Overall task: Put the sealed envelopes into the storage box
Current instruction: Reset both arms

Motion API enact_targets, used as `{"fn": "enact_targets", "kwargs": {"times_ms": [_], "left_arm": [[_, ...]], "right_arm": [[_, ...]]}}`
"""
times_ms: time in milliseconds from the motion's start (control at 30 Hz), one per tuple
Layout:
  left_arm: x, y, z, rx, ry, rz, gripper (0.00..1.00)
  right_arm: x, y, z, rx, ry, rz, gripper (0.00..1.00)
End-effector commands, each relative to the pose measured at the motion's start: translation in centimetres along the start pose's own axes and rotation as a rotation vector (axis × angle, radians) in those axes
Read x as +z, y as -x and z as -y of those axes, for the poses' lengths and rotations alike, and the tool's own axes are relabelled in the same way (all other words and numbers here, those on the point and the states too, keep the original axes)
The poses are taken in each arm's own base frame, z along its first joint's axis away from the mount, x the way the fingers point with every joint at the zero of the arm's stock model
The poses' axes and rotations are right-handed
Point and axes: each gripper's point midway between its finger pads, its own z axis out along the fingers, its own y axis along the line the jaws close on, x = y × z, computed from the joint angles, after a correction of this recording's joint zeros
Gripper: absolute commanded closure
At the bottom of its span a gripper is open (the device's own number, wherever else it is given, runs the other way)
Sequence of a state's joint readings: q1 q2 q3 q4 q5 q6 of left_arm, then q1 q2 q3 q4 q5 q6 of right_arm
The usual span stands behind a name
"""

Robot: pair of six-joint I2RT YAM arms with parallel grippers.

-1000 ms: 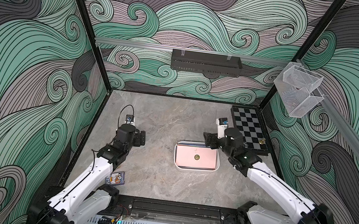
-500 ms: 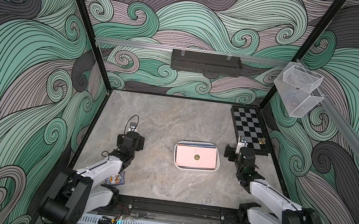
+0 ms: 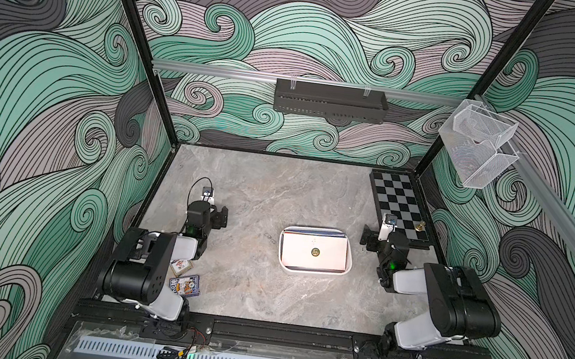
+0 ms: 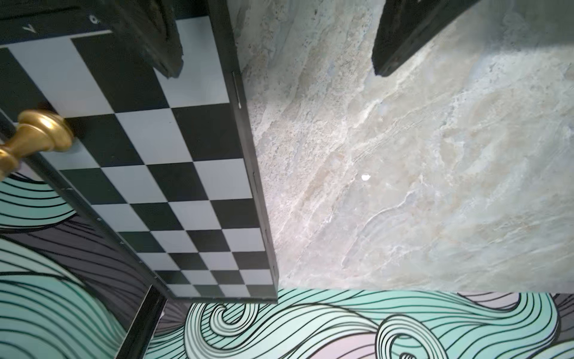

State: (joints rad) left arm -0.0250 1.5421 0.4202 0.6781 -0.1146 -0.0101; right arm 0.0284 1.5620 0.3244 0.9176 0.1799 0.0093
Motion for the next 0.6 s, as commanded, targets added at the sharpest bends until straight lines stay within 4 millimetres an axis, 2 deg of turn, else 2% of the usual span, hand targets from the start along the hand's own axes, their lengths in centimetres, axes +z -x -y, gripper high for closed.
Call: {"fn": "enact_targets", "kwargs": {"times_ms": [0, 67, 567], "left_arm": [[0.37, 3.11, 0.77, -0.047, -0.087, 0.076, 0.06], [0.29, 3.22, 0.73, -0.052, -0.087, 0.077, 0.01], [0.22, 3.09, 0.72, -0.057, -0.086, 0.062, 0.01]], "right_arm": [[0.48, 2.96, -0.99, -0.004, 0.049, 0.079, 0.01], [0.49, 2.99, -0.98, -0.004, 0.051, 0.077, 0.02], [0.51, 3.08, -1.91, -0.031, 0.093, 0.078, 0.02]]}}
